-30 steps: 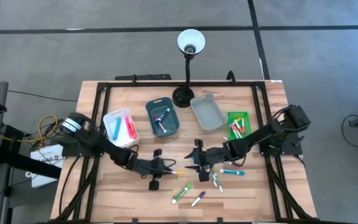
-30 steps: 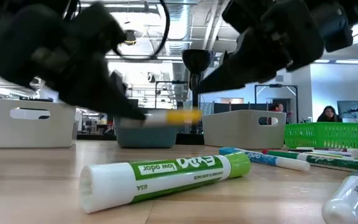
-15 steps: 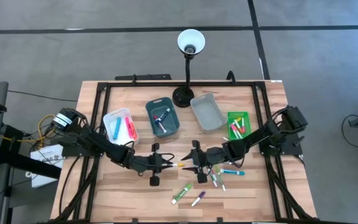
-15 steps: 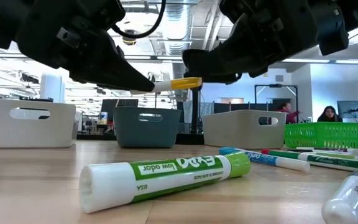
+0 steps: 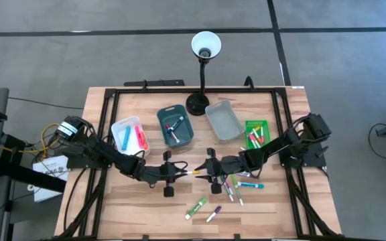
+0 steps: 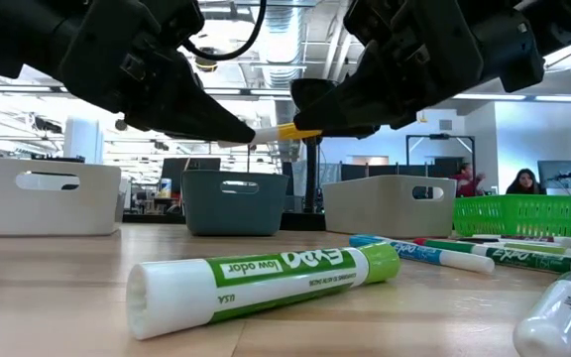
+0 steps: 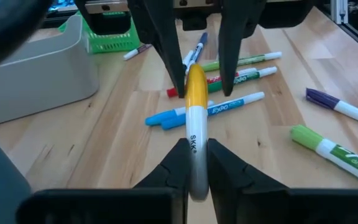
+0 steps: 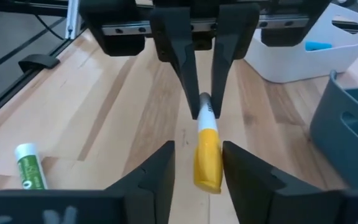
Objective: Pick & Place Markers
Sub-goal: Put the yellow highlighter pen into the green bin
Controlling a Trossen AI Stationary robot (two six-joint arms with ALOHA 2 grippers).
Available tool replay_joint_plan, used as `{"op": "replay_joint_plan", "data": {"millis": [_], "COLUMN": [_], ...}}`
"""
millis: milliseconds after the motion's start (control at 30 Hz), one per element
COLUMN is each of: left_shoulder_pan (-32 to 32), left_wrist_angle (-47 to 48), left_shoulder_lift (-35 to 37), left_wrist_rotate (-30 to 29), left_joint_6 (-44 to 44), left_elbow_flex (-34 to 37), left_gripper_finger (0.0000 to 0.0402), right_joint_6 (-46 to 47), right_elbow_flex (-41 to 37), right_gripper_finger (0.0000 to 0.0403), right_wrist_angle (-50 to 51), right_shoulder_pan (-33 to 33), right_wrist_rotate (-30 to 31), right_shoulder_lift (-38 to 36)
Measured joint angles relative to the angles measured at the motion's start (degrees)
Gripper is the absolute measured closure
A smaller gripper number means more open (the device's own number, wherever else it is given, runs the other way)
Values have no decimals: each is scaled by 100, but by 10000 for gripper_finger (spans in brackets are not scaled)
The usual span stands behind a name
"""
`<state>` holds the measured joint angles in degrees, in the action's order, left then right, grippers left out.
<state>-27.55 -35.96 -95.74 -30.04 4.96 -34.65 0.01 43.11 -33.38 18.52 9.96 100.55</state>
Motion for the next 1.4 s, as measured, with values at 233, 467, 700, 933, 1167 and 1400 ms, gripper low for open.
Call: {"op": "replay_joint_plan", "data": {"millis": [233, 467, 700, 933, 1167, 1400], "left_shoulder_pan": [-2, -4, -4, 0, 0, -4], "left_wrist_angle": [-7, -6, -9, -74, -53, -52], "left_shoulder_lift": [6, 6, 6, 8, 8, 8], "left_wrist_rotate": [-34, -51, -48, -48, -46, -42], "left_joint_6": [-1, 3, 1, 43, 186, 196], "left_elbow_flex": [-4, -4, -4, -11, -11, -11], "left_gripper_finger": [366, 355, 344, 308, 294, 295], "right_joint_6": [0, 30, 151, 151, 498, 930], "right_elbow_flex": [0, 0, 0, 7, 7, 4], "right_gripper_finger": [324, 360, 358, 363, 356, 364], "right_wrist_angle": [28, 22, 43, 414, 1373, 3324], "right_shoulder_pan": [-39, -74, -104, -100, -143, 62], "right_wrist_rotate": [-3, 21, -18, -5, 542, 595], "right_shoulder_lift": [0, 0, 0, 4, -248, -1509]}}
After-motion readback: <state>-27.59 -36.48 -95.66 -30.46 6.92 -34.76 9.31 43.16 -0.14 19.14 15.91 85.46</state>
